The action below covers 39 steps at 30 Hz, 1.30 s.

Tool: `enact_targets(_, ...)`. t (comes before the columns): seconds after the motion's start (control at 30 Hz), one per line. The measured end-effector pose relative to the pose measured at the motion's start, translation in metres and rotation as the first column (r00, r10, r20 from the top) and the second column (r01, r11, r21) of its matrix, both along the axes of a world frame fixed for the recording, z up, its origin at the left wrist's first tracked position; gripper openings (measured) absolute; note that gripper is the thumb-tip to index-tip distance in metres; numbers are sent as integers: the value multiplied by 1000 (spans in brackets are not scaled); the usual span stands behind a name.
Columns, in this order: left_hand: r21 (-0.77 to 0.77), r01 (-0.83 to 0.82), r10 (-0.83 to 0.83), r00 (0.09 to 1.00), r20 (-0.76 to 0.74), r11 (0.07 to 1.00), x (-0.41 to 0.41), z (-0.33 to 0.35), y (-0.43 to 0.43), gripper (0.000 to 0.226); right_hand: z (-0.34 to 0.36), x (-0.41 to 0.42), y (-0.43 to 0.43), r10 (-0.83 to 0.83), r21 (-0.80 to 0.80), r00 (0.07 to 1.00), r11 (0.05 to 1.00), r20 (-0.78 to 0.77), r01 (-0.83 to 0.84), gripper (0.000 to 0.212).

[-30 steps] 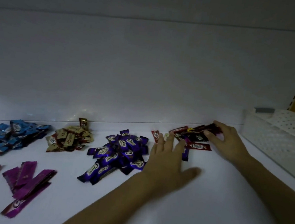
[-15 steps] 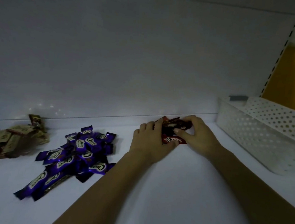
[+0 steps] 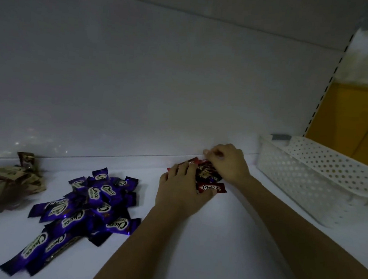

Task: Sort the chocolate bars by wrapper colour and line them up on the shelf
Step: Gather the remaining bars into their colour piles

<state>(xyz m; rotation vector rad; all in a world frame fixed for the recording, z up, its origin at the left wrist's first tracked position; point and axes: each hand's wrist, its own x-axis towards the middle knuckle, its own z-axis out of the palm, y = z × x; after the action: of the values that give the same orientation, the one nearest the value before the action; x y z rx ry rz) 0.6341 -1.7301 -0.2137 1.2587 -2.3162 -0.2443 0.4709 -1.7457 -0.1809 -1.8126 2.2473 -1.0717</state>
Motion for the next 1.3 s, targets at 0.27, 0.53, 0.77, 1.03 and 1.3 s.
enact_targets(0.27, 16, 34, -36, 994, 100, 999, -1, 0, 2, 73, -22, 16, 7, -13, -2, 989, 1000, -146, 13, 23)
enact_targets(0.53, 7, 109, -109, 981, 161, 994, 13, 10, 33, 67, -13, 22, 56, 39, 11, 985, 999, -166, -38, 21)
enact_targets(0.77, 28, 64, -64, 998, -4, 998, 24, 6, 63, 102, -5, 21, 106, 104, -157, 929, 986, 354, -51, 19)
enact_targets(1.03, 136, 87, -106, 985, 138, 987, 12, 6, 51, 118, -13, 16, 101, 21, -40, 996, 999, 91, -18, 22)
enact_targets(1.3, -78, 62, -37, 957, 287, 995, -11, 22, 43, 76, -14, 12, 97, -19, -83, 989, 996, 150, 32, 23)
